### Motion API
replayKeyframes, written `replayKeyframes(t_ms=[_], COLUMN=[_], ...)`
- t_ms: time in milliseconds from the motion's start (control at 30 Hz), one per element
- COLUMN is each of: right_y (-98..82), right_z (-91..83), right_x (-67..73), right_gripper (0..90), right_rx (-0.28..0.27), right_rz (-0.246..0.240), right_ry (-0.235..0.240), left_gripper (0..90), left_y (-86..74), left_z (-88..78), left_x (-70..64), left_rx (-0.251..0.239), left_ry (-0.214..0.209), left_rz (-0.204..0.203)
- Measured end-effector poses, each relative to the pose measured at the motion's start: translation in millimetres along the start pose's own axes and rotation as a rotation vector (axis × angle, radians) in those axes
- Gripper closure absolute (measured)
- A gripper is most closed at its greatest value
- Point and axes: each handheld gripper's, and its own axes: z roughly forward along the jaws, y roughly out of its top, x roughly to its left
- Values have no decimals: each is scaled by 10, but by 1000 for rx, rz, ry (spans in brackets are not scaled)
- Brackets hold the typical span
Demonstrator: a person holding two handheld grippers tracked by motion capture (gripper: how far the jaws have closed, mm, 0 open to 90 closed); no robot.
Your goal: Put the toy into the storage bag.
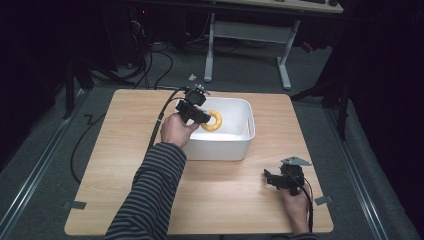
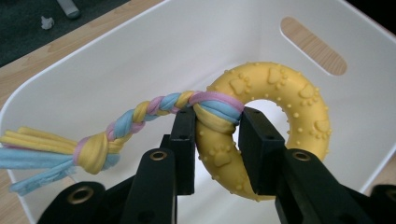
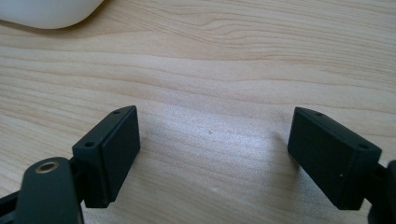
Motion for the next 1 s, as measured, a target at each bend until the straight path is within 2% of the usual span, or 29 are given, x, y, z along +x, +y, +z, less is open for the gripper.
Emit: replayKeyframes(t_ms=[233, 367, 633, 1000], right_y=[-1, -1, 0, 0], right_z=[-1, -1, -1, -1], right_x=[1, 1, 0, 1], right_gripper=[170, 170, 169, 169], right_rx=[1, 0, 0, 1], right_rz=[1, 0, 1, 1], right_ry=[0, 0, -1, -1], left_gripper=[677, 677, 677, 676], left_y=[6, -5, -19, -77], left_z=[118, 144, 206, 263], left_x=[-38, -78, -151, -187], left_rx=[33, 52, 86, 128], left_ry=[-12, -5, -22, -25], left_rz=[7, 24, 51, 61])
